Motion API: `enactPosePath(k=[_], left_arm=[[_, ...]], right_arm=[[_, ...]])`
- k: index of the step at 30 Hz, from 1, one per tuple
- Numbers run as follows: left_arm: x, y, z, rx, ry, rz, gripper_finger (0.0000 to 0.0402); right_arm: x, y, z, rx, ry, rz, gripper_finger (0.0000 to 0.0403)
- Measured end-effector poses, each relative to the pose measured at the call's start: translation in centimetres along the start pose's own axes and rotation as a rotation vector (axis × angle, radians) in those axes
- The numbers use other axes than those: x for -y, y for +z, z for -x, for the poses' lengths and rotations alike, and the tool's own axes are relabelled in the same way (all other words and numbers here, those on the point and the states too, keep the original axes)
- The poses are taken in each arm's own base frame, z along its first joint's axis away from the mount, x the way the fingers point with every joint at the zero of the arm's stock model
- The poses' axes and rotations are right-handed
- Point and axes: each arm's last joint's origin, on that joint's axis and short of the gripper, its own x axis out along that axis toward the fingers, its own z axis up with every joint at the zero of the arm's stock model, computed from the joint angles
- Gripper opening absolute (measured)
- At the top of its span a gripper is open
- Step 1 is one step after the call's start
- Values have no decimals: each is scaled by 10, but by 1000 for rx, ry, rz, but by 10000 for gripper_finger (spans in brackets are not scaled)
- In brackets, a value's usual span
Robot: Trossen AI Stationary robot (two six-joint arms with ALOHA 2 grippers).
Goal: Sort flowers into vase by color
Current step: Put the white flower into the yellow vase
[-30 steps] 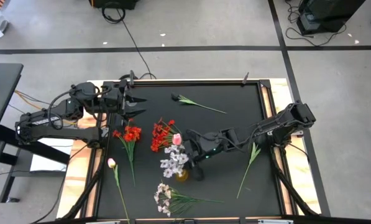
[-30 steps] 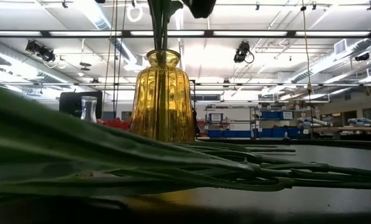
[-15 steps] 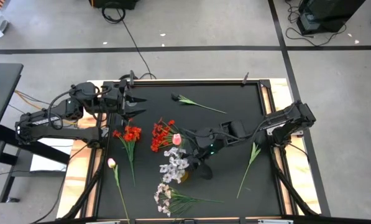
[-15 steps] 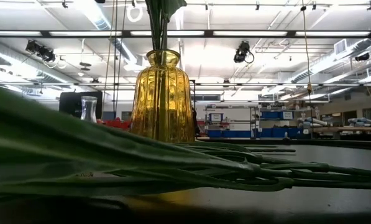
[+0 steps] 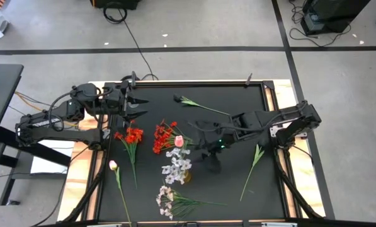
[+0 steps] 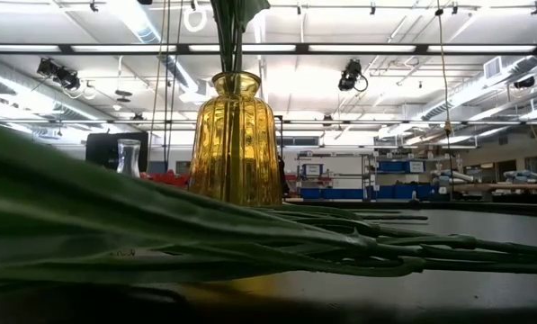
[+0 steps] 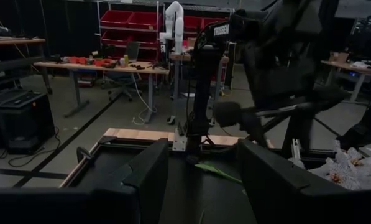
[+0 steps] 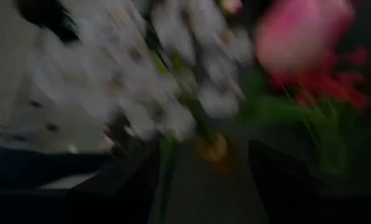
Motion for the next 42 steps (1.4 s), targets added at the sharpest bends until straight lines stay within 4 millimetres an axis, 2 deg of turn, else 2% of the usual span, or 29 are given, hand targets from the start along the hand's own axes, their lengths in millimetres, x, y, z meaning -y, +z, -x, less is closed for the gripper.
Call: enactPosePath(k=[4,7,15,18,22,27,32,42], left_arm=[[0,0,0,1,0,0,197],[0,0,0,0,0,0,197],[0,0,0,0,0,0,197],[0,0,0,0,0,0,197],[0,0,0,0,0,0,197],[0,0,0,0,0,0,197],[0,0,0,0,0,0,197],[0,0,0,-1,0,0,197]], right_arm=[[8,-17,2,-115,-151,9,252],[12,-34,-3,-164,-193,-11,252],[22,-89,-29,-145,-82,-62,250],[21,-113,-51,-109,-39,-121,241],[9,-140,-89,-52,52,-107,222],[-5,-164,-125,-60,1,-55,207],[-15,-169,-149,-27,-38,-48,207],[-57,-135,-194,7,-14,72,220]])
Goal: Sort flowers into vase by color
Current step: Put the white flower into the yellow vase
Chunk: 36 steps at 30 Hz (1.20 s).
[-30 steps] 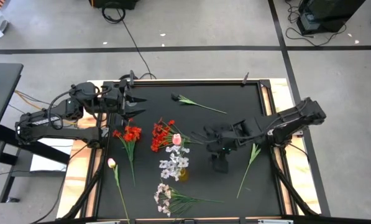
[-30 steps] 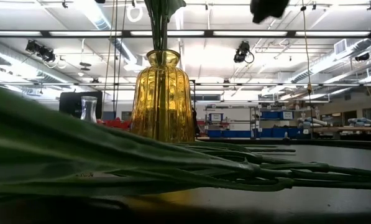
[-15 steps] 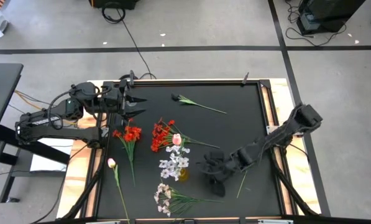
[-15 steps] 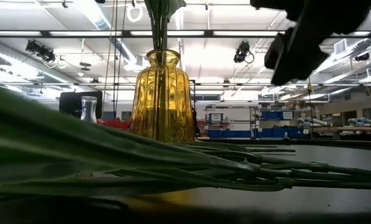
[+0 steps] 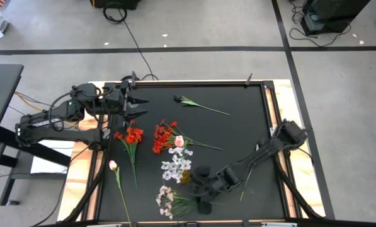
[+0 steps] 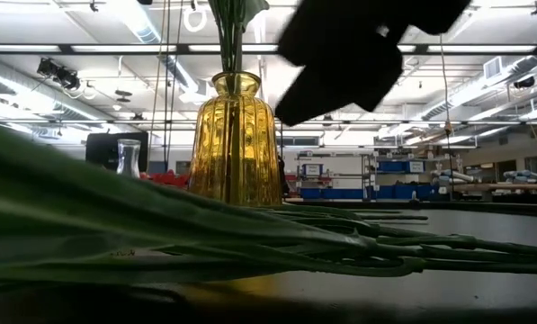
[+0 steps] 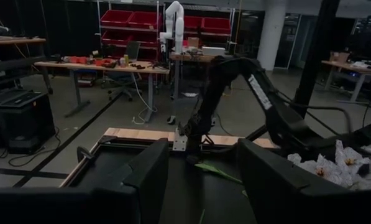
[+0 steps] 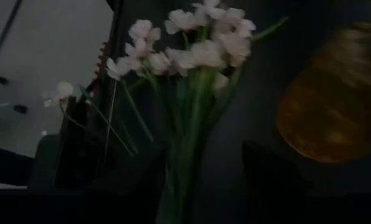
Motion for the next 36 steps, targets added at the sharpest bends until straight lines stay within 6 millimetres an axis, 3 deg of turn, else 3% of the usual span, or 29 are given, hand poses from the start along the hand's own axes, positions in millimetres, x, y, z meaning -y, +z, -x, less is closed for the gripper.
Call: enactPosePath(k=[7,15,26,36], left_arm=[[0,0,0,0,0,0,197],[0,0,0,1,0,0,197],[0,0,0,1,0,0,197],[0,0,0,1,0,0,197]], right_arm=[[-20,6,-24,-56,-52,27,220],[-27,-3,-26,-120,-93,25,220],[-22,-3,-30,-126,-49,121,220],[-7,-21,-42,-126,-36,80,220]])
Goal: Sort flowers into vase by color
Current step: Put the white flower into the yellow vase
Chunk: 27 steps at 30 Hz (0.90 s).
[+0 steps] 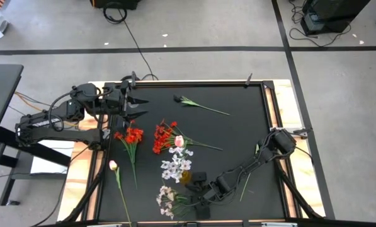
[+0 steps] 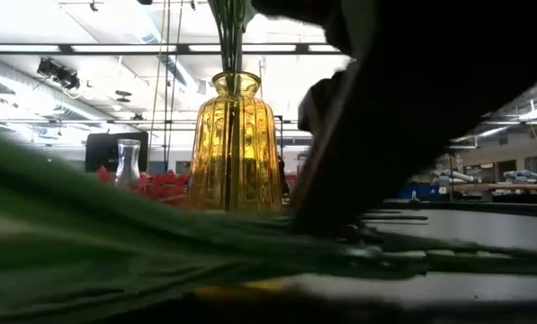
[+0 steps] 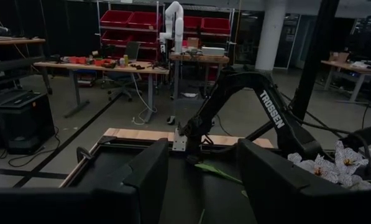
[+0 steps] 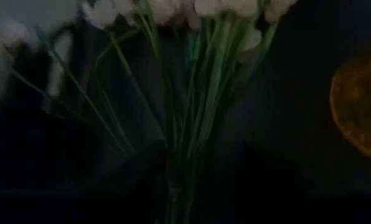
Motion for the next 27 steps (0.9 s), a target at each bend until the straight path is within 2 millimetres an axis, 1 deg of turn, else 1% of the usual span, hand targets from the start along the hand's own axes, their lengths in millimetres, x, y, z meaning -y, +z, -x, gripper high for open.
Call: enactPosePath(k=[3,6,10,13,18,19,23,25,27], left_arm=[[0,0,0,0,0,0,197],[0,0,0,0,0,0,197],[0,0,0,0,0,0,197],[0,0,0,0,0,0,197],[0,0,0,0,0,0,197],[0,0,0,0,0,0,197],[0,0,0,0,0,0,197],[0,0,0,0,0,0,197],[0,0,0,0,0,0,197]], right_arm=[[-2,-5,-1,-10,22,8,213],[-1,-13,-4,-30,24,20,198],[1,-17,-5,-34,24,11,167],[1,-17,-5,-33,20,-11,125],[-1,-14,-4,-25,30,-51,25],[-2,-13,-4,-24,40,-60,18],[-7,-5,1,25,85,-129,22],[-11,3,10,87,111,-152,17],[-16,13,25,169,121,-160,16]])
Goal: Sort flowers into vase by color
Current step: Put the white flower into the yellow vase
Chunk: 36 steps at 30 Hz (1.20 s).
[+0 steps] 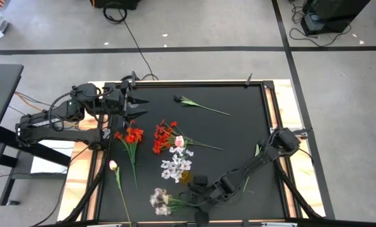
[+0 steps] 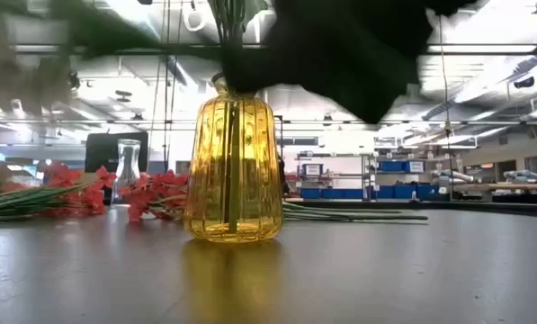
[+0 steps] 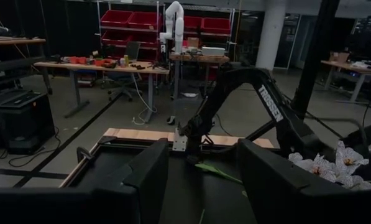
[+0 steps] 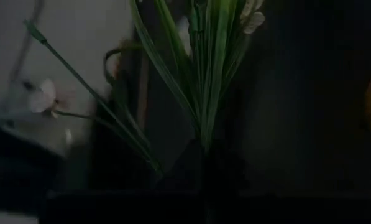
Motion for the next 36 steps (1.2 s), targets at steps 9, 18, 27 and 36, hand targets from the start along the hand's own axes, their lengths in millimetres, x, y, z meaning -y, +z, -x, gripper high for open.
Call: enactPosePath(k=[9,18,27,36], left_arm=[[0,0,0,0,0,0,197],[0,0,0,0,0,0,197],[0,0,0,0,0,0,197],[0,0,0,0,0,0,197]], right_arm=[[-29,54,73,367,65,62,16],[-51,94,155,734,192,112,16],[-50,102,200,933,-80,-33,16],[-48,81,229,1125,-697,-398,16]])
